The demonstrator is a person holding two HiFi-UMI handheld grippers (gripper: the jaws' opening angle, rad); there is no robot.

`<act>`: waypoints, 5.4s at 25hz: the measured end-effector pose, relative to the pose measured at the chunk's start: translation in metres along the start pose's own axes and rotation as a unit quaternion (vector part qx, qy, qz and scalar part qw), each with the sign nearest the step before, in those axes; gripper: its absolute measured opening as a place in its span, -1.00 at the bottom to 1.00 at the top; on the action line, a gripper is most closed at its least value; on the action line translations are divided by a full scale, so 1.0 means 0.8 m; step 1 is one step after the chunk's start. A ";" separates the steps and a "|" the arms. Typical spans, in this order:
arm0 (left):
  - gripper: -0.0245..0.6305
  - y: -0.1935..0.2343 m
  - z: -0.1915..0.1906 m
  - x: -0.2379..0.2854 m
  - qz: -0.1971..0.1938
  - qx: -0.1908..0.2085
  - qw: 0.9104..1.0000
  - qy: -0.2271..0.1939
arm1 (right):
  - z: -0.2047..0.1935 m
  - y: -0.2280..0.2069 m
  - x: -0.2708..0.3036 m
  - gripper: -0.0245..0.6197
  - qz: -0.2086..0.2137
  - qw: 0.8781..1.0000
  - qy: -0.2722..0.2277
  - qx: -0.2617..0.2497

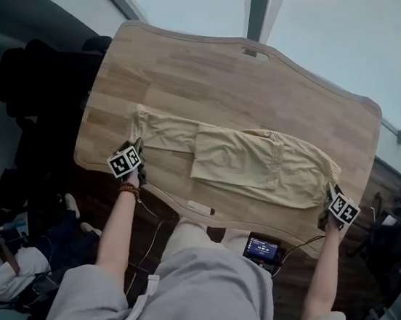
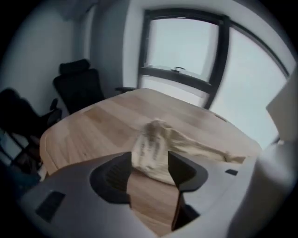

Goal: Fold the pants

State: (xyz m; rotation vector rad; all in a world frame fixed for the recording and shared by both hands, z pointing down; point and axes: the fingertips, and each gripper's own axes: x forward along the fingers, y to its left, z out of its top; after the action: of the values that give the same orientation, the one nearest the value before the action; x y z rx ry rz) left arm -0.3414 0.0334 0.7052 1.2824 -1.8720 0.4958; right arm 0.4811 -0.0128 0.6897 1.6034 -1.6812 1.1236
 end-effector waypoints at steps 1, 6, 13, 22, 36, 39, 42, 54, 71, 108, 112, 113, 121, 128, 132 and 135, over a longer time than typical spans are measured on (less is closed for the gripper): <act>-0.16 0.027 0.005 0.004 0.013 -0.042 0.999 0.003 | 0.001 0.001 -0.004 -0.39 -0.022 1.000 -0.001 -0.013; -0.16 0.051 -0.003 0.044 0.007 -0.110 0.994 0.027 | 0.009 -0.002 -0.025 -0.39 -0.143 0.987 0.002 -0.075; -0.81 -0.066 0.060 -0.019 -0.044 0.027 0.996 -0.068 | 0.036 0.037 -0.026 -0.39 -0.159 0.983 -0.006 -0.094; -0.81 -0.522 -0.041 -0.180 -0.325 0.505 0.794 -0.091 | 0.086 0.140 -0.017 -0.39 -0.062 0.969 -0.085 -0.223; -0.47 -0.418 -0.193 -0.099 -0.245 0.697 0.673 0.004 | -0.023 0.438 0.044 -0.32 0.282 0.745 -0.051 -0.602; -0.48 -0.389 -0.175 -0.070 -0.223 0.738 0.637 0.001 | -0.037 0.471 0.068 -0.29 0.282 0.693 -0.042 -0.663; -0.56 -0.384 -0.185 -0.051 -0.225 0.780 0.584 -0.003 | -0.046 0.481 0.092 -0.56 0.289 0.677 0.000 -0.676; -0.79 -0.383 -0.193 -0.129 -0.343 0.740 0.579 -0.022 | 0.049 0.439 0.114 -0.35 0.293 0.872 0.064 -0.386; -0.87 -0.364 -0.094 0.006 -0.279 0.468 0.831 0.115 | -0.118 0.359 0.032 -0.88 0.281 0.929 0.114 -0.214; -0.64 -0.449 -0.096 -0.128 -0.394 0.239 0.887 0.041 | 0.092 0.438 -0.098 -0.71 0.295 0.935 -0.016 -0.196; -0.64 -0.350 -0.069 -0.115 -0.365 0.143 0.919 0.044 | 0.020 0.617 -0.038 -0.72 0.285 0.915 0.018 -0.286; -0.64 -0.324 -0.066 -0.108 -0.352 0.122 0.927 0.048 | -0.006 0.649 -0.018 -0.66 0.271 0.905 0.033 -0.327; -0.64 -0.257 -0.059 -0.073 -0.341 0.089 0.933 0.078 | -0.129 0.694 -0.087 -0.30 0.368 0.803 0.110 -0.455; -0.49 -0.332 -0.081 -0.081 -0.457 0.117 0.859 0.200 | -0.156 0.679 -0.104 -0.30 0.387 0.753 0.003 -0.532; -0.44 -0.312 -0.100 -0.069 -0.445 0.203 0.838 0.243 | -0.147 0.621 -0.071 -0.40 0.279 0.810 -0.012 -0.516; -0.42 -0.318 -0.132 -0.072 -0.458 0.243 0.811 0.271 | -0.160 0.519 -0.038 -0.45 0.161 0.890 0.034 -0.426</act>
State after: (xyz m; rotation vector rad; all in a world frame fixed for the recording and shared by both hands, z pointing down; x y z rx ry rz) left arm -0.0601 0.0369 0.6949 1.9264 -0.5141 0.7135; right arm 0.0592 0.0857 0.6475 0.7353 -2.0271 0.4202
